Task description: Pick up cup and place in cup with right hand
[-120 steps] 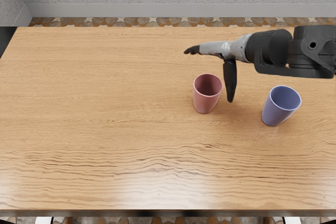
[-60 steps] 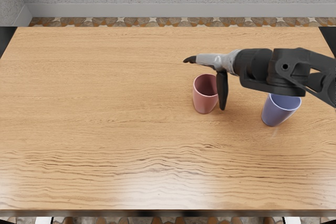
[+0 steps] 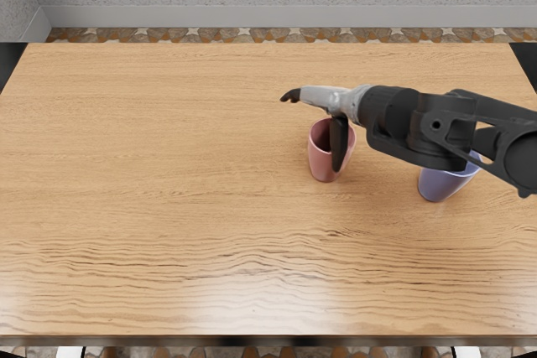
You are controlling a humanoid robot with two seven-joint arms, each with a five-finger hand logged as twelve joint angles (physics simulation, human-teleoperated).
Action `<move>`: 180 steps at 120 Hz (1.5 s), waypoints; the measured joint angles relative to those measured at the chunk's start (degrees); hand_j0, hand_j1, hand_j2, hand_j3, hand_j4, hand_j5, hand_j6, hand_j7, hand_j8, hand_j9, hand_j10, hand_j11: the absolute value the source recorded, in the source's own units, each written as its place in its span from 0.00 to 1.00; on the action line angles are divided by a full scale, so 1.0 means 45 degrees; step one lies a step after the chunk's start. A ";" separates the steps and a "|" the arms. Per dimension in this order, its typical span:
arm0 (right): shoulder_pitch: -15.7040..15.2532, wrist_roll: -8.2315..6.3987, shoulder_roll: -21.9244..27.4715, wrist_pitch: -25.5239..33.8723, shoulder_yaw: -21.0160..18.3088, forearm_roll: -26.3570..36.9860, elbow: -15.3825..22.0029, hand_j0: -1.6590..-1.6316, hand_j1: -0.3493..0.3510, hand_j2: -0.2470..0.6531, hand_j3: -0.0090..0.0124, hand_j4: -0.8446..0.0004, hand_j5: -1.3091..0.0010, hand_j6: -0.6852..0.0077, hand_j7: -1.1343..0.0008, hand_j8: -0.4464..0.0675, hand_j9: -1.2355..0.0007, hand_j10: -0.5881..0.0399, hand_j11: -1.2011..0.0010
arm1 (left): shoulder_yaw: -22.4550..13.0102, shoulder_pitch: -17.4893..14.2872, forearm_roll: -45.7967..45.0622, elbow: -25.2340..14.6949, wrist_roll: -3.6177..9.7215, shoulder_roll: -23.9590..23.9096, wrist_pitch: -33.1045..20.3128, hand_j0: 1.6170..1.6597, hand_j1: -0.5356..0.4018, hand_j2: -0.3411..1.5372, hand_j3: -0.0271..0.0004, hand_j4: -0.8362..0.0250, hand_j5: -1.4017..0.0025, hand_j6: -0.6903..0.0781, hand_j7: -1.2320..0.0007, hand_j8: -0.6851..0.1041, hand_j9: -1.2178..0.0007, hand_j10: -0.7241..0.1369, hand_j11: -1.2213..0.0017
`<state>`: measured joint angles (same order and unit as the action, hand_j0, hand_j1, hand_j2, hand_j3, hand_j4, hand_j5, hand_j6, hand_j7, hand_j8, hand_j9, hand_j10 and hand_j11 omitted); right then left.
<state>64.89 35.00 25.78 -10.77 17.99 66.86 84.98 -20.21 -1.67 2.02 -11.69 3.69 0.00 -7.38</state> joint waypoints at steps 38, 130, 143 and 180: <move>-0.0541 0.0002 0.0198 0.0392 -0.0027 0.0656 -0.0106 0.02 0.37 0.28 0.42 0.79 0.82 0.73 0.80 0.52 0.81 0.66 0.81 | 0.0001 0.0000 0.0001 0.0000 0.0000 0.0000 0.0000 0.96 0.94 0.18 0.98 0.97 1.00 0.90 1.00 0.87 1.00 0.84 1.00; -0.0705 0.0000 0.0234 0.0364 0.0227 -0.0311 -0.0227 0.13 0.51 0.18 0.42 0.56 0.63 0.45 0.57 0.27 0.60 0.35 0.59 | 0.0000 0.0000 0.0000 0.0000 0.0000 0.0000 0.0000 0.96 0.94 0.18 0.99 0.97 1.00 0.90 1.00 0.87 1.00 0.84 1.00; -0.0663 -0.0001 0.0443 0.0239 0.0537 -0.0592 -0.0017 0.09 0.55 0.25 0.42 0.55 0.62 0.44 0.57 0.24 0.60 0.34 0.59 | 0.0000 0.0000 0.0000 0.0000 0.0000 0.0000 0.0000 0.96 0.94 0.18 0.99 0.97 1.00 0.90 1.00 0.87 1.00 0.84 1.00; -0.0506 0.0000 0.2545 -0.0434 0.1686 -0.0828 0.1997 0.06 0.58 0.29 0.42 0.56 0.62 0.45 0.57 0.19 0.60 0.34 0.59 | 0.0000 0.0000 0.0000 0.0000 0.0000 0.0000 0.0000 0.96 0.94 0.18 0.99 0.97 1.00 0.90 1.00 0.87 1.00 0.84 1.00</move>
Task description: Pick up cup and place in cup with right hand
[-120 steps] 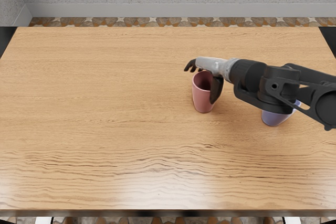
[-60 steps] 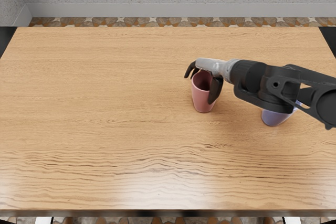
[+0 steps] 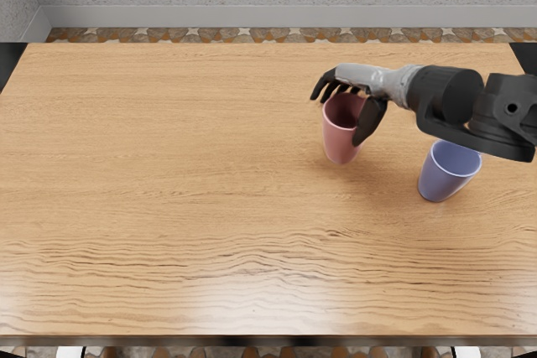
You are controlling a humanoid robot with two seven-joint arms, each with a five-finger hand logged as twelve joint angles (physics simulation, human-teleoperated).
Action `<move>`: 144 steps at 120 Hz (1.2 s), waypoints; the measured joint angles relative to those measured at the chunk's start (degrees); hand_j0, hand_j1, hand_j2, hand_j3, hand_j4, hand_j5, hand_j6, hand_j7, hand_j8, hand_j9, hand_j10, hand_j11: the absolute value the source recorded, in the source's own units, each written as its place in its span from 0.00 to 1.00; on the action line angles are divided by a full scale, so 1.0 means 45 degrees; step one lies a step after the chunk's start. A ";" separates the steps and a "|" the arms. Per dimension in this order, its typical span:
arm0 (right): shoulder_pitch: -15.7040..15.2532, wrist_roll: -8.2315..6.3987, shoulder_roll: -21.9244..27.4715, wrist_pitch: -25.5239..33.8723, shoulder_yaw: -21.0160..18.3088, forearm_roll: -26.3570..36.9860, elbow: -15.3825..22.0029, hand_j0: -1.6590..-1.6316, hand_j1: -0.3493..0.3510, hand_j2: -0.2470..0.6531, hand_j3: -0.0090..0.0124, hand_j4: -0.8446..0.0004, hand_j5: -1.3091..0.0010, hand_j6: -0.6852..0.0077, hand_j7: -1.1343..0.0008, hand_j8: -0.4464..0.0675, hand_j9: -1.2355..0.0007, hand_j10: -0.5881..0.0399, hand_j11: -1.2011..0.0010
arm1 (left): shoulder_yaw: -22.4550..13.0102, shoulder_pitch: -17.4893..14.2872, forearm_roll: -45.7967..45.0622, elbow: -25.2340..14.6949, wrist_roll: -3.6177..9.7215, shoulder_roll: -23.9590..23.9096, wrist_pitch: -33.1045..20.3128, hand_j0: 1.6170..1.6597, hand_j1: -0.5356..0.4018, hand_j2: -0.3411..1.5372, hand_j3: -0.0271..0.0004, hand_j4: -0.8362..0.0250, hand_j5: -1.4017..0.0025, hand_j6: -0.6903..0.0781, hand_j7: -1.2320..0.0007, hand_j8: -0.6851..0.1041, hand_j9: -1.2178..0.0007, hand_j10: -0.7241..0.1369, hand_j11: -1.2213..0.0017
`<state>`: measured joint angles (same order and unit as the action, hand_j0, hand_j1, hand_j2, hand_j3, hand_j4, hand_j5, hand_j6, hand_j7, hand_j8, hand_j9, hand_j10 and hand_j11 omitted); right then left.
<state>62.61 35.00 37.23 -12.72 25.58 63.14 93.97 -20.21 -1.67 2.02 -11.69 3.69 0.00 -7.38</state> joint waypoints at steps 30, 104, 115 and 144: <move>0.0040 0.0000 0.1375 -0.0437 0.0625 -0.0505 0.1125 0.04 0.61 0.33 0.42 0.54 0.62 0.43 0.56 0.21 0.60 0.34 0.58 | 0.0000 0.0000 0.0000 0.0000 0.0000 0.0000 0.0000 0.96 0.94 0.18 0.99 0.97 1.00 0.90 1.00 0.87 1.00 0.84 1.00; -0.0025 0.0002 0.3813 -0.4594 0.3546 -0.3508 0.1250 0.06 0.65 0.46 0.40 0.46 0.54 0.37 0.48 0.24 0.52 0.36 0.51 | 0.0000 0.0000 0.0000 0.0000 0.0000 0.0000 0.0000 0.96 0.94 0.18 0.99 0.97 1.00 0.90 1.00 0.87 1.00 0.84 1.00; -0.0041 0.0002 0.4414 -0.4802 0.3681 -0.4048 0.1277 0.06 0.64 0.45 0.40 0.47 0.55 0.37 0.48 0.24 0.53 0.35 0.52 | 0.0000 0.0000 0.0000 0.0000 0.0000 0.0000 0.0000 0.96 0.94 0.18 0.99 0.97 1.00 0.90 1.00 0.87 1.00 0.84 1.00; -0.0104 0.0001 0.5535 -0.4935 0.4111 -0.4785 0.1270 0.07 0.64 0.44 0.40 0.48 0.56 0.37 0.49 0.22 0.54 0.34 0.53 | 0.0001 0.0000 0.0000 0.0000 0.0000 0.0000 0.0000 0.96 0.94 0.18 0.99 0.97 1.00 0.90 1.00 0.87 1.00 0.84 1.00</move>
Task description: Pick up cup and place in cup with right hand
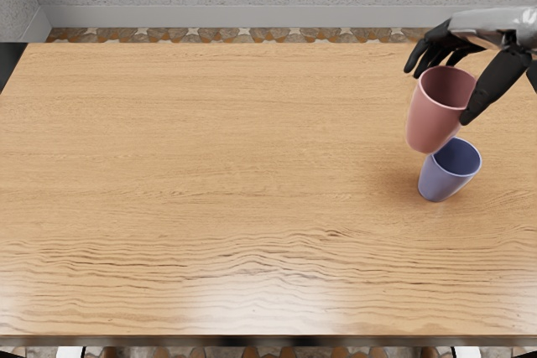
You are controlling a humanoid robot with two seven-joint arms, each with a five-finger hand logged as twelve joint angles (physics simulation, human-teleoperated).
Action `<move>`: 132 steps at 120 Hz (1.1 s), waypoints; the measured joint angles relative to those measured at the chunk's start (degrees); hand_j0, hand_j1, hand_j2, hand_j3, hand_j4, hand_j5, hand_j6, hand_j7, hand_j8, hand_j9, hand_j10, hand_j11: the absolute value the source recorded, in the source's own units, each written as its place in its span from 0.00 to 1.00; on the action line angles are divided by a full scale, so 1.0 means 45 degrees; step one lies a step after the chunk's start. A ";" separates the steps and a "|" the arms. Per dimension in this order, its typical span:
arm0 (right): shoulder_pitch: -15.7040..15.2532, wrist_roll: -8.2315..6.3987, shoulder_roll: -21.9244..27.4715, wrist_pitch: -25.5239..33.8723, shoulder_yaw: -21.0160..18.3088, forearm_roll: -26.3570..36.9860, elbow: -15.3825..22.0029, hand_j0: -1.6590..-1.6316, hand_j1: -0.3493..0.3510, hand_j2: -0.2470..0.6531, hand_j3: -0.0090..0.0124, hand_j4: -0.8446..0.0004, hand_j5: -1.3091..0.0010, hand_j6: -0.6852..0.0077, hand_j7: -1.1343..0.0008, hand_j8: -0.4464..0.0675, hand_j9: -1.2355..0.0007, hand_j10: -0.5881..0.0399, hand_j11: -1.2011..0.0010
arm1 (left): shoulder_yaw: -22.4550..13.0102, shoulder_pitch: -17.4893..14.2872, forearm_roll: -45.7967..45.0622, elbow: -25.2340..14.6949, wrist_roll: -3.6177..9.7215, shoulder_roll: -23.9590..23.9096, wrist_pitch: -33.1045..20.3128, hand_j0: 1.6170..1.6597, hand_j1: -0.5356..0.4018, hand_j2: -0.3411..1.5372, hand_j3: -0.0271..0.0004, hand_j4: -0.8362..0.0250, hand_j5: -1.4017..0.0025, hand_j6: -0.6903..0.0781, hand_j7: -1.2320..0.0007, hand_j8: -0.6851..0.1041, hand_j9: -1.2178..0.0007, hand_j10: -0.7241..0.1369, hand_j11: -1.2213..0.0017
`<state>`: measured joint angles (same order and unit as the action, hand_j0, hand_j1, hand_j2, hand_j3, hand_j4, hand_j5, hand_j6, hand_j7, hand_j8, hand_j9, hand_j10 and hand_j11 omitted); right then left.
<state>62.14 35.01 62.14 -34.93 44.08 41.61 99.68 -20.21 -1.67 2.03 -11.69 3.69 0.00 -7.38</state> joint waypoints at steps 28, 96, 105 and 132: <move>-0.0375 0.0000 0.0510 -0.0016 -0.0066 -0.0051 -0.0310 0.07 0.63 0.42 0.41 0.48 0.57 0.37 0.50 0.22 0.55 0.34 0.53 | 0.0000 0.0000 0.0000 0.0000 0.0000 0.0000 0.0000 0.96 0.94 0.18 0.98 0.97 1.00 0.90 1.00 0.87 1.00 0.84 1.00; -0.1200 -0.0002 0.0158 -0.0022 -0.0105 0.0483 -0.1407 0.06 0.63 0.41 0.41 0.49 0.57 0.37 0.51 0.22 0.55 0.34 0.53 | 0.0001 0.0000 0.0001 0.0000 0.0000 0.0000 0.0000 0.96 0.94 0.18 0.98 0.97 1.00 0.90 1.00 0.87 1.00 0.84 1.00; -0.1272 -0.0001 0.0017 -0.0019 -0.0090 0.0570 -0.1541 0.06 0.63 0.42 0.40 0.49 0.57 0.37 0.51 0.22 0.55 0.34 0.54 | 0.0001 0.0000 0.0000 0.0000 0.0000 0.0000 0.0000 0.96 0.94 0.18 0.98 0.97 1.00 0.90 1.00 0.87 1.00 0.84 1.00; -0.1349 0.0000 -0.0214 -0.0015 -0.0072 0.1044 -0.1666 0.06 0.63 0.42 0.39 0.48 0.57 0.37 0.51 0.22 0.55 0.34 0.54 | 0.0001 0.0000 0.0000 0.0000 0.0000 0.0000 0.0000 0.96 0.94 0.18 0.98 0.97 1.00 0.90 1.00 0.87 1.00 0.84 1.00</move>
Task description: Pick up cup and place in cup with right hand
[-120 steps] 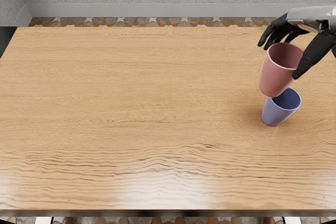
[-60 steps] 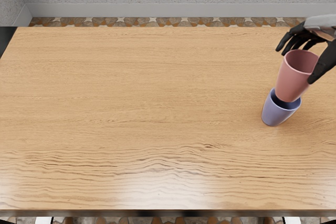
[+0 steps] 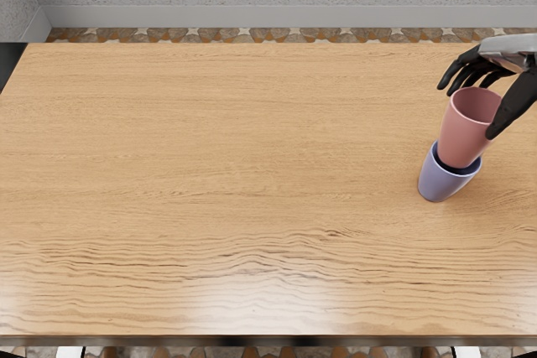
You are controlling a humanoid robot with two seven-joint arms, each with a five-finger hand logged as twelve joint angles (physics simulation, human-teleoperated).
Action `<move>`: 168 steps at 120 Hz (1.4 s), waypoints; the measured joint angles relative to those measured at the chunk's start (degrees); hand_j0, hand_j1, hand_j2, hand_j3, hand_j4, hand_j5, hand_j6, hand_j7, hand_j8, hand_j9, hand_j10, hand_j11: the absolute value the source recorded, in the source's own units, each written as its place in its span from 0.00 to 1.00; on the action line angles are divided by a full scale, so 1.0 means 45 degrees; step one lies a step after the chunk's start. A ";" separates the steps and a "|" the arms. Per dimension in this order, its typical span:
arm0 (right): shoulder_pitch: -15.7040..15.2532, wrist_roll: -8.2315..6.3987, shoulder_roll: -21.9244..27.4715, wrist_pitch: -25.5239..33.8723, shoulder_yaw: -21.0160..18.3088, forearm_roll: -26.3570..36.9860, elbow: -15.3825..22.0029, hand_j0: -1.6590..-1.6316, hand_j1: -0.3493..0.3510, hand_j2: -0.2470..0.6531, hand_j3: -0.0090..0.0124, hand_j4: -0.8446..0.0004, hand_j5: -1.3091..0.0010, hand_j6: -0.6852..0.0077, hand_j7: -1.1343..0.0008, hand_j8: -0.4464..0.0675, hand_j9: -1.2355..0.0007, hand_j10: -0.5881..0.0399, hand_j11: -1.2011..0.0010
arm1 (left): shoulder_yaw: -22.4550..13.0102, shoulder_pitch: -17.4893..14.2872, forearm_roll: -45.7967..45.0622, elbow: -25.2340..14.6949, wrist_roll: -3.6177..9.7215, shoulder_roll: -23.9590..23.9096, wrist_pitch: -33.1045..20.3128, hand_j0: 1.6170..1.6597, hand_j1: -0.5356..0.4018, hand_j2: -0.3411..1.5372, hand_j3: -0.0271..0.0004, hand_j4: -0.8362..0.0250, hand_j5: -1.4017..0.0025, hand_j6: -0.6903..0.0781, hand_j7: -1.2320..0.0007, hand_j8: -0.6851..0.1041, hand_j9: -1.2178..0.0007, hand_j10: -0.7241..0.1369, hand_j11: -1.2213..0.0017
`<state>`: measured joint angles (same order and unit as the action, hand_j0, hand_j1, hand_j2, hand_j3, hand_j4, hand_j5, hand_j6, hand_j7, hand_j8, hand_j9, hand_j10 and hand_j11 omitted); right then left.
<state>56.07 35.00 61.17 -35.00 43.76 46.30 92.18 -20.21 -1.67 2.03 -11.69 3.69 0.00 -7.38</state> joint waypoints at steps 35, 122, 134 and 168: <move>-0.0159 -0.0001 -0.0063 -0.0003 -0.0005 0.0200 -0.0017 0.06 0.63 0.42 0.41 0.49 0.57 0.37 0.51 0.22 0.55 0.34 0.54 | 0.0000 0.0000 0.0000 0.0000 0.0000 0.0000 0.0000 0.96 0.94 0.18 0.98 0.97 1.00 0.90 1.00 0.87 1.00 0.84 1.00; 0.0005 -0.0001 -0.2796 -0.0004 0.0249 -0.1472 -0.0675 0.04 0.09 0.27 0.42 0.93 0.94 0.90 0.93 0.76 0.94 0.84 0.94 | 0.0000 0.0000 0.0000 0.0000 0.0000 0.0000 0.0000 0.96 0.94 0.18 0.98 0.97 1.00 0.90 1.00 0.87 1.00 0.84 1.00; 0.0060 -0.0001 -0.4245 -0.0003 0.0272 -0.1480 -0.1525 0.04 0.08 0.27 0.42 0.94 0.95 0.91 0.94 0.77 0.95 0.86 0.95 | -0.0001 0.0000 0.0000 0.0000 0.0000 0.0000 0.0000 0.96 0.94 0.18 0.98 0.97 1.00 0.90 1.00 0.87 1.00 0.84 1.00; 0.0378 -0.0001 -0.6087 -0.0002 0.0277 -0.1329 -0.3047 0.04 0.06 0.27 0.42 0.95 0.96 0.93 0.96 0.79 0.96 0.87 0.96 | -0.0001 0.0000 -0.0001 0.0000 0.0000 0.0000 0.0000 0.96 0.94 0.18 0.99 0.97 1.00 0.90 1.00 0.87 1.00 0.84 1.00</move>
<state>57.77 35.00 33.78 -35.01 45.01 40.32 78.48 -20.21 -1.67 2.02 -11.69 3.69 0.00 -7.38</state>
